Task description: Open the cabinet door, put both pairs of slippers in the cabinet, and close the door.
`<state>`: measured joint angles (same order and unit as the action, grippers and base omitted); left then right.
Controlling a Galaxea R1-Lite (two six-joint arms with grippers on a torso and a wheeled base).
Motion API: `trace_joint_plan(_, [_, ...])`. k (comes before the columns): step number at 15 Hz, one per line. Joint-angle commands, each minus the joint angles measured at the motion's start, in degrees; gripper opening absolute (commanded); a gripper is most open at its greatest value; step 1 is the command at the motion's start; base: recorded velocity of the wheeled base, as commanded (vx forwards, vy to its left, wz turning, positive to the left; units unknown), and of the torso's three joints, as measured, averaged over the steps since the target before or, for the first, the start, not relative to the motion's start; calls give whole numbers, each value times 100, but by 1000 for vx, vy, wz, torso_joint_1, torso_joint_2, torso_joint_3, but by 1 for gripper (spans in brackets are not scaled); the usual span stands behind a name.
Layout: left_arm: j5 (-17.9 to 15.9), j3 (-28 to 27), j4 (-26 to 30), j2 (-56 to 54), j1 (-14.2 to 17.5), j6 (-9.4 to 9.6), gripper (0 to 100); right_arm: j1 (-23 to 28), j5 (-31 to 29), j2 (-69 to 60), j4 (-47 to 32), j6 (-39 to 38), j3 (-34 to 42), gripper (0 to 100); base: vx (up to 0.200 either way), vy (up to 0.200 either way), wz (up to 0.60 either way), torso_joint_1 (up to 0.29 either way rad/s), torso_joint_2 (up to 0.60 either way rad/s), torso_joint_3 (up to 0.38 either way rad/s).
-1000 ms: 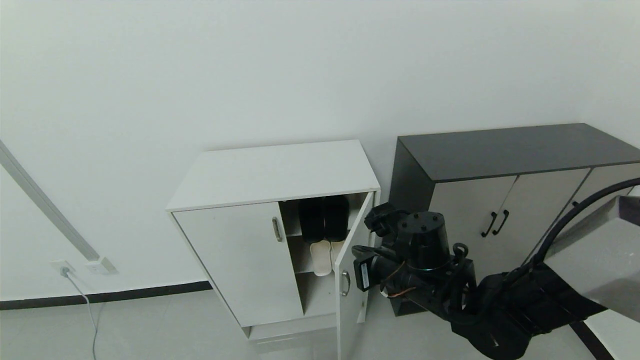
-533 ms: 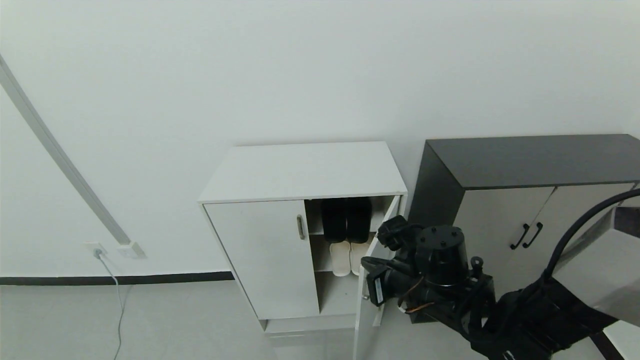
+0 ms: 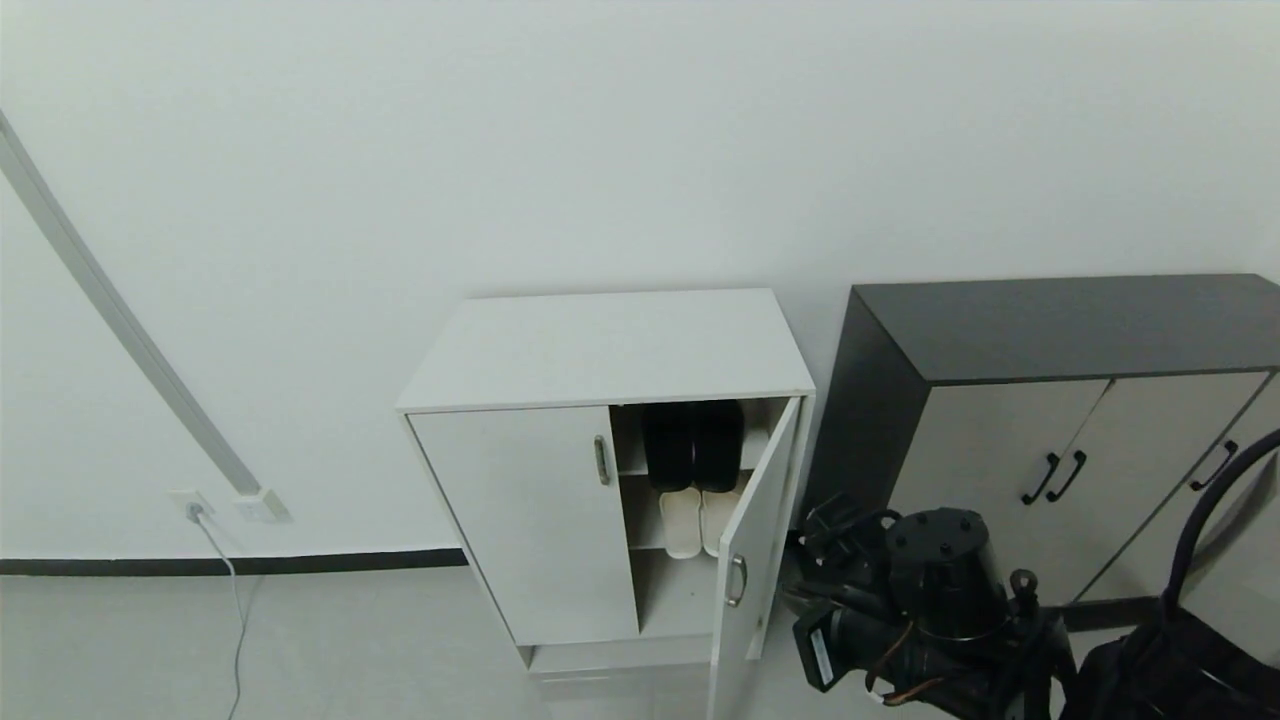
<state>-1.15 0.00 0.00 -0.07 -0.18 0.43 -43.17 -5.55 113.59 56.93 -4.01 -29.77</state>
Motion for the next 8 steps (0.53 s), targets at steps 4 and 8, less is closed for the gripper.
trace_joint_plan(4, [0, 0, 0, 7, 1, -8, 0, 1, 10, 541, 20, -3, -108, 0, 150, 0, 0, 5, 1, 4])
trace_joint_plan(8, [0, 0, 0, 7, 1, -16, 0, 10, 19, 963, 20, -21, -653, 0, 0, 0, 0, 0, 0, 0])
